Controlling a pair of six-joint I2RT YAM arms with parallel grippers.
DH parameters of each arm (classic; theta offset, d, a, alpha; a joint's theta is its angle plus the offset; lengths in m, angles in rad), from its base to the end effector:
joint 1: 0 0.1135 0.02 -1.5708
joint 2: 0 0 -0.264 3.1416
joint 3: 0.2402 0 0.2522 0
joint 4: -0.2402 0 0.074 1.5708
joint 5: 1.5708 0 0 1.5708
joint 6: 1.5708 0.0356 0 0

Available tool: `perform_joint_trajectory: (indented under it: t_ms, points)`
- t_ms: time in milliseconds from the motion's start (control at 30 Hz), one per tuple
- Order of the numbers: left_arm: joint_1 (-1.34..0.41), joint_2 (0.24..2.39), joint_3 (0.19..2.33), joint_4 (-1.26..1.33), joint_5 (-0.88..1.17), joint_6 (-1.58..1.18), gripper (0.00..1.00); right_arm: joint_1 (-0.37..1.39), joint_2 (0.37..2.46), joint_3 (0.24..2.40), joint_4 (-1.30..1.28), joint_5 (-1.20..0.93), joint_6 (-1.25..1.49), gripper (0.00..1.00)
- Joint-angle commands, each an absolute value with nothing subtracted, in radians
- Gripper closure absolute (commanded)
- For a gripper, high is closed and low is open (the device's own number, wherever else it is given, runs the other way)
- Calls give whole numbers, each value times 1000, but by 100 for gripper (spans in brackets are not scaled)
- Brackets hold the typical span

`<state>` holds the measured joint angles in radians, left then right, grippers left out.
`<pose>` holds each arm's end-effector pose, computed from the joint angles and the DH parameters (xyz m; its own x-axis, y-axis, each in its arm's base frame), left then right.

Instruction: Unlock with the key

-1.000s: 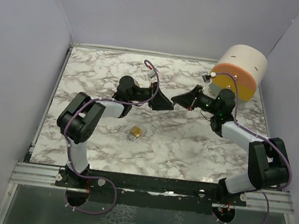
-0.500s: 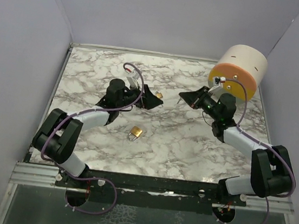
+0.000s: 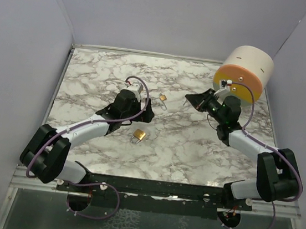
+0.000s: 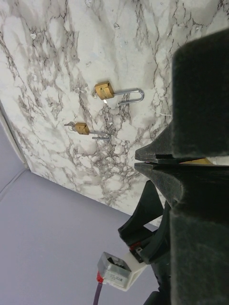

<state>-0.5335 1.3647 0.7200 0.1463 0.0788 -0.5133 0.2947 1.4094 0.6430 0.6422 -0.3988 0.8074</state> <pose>0.2517 -0.1519 0.2203 -0.6367 -0.1925 -0.7467 0.2914 0.8365 -0.4641 0.2846 0.1008 0.2342 -0.5417 0.5314 -0.6513 -0.3543 0.5583 0.7502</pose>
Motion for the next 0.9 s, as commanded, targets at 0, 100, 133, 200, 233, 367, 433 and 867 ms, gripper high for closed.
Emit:
perform_joint_trajectory:
  t_ms: [0, 100, 133, 200, 233, 367, 433, 867]
  points:
    - [-595, 1333, 712, -58, -80, -466, 1, 298, 1419, 629, 649, -389, 799, 99]
    - [-641, 1341, 717, -118, -125, -478, 1, 298, 1421, 625, 653, -397, 787, 99]
    - [-654, 1345, 718, -132, -140, -487, 1, 298, 1423, 622, 656, -399, 785, 99]
    - [-679, 1354, 716, -151, -164, -502, 1, 298, 1423, 615, 665, -409, 784, 99]
    - [-691, 1359, 716, -159, -176, -507, 1, 298, 1423, 613, 668, -410, 784, 99]
    - [-731, 1374, 716, -192, -218, -518, 1, 298, 1419, 603, 670, -419, 782, 99]
    - [-742, 1386, 714, -206, -240, -525, 1, 298, 1416, 597, 674, -418, 782, 99]
    - [-760, 1444, 693, -207, -280, -540, 1, 298, 1405, 583, 676, -410, 782, 99]
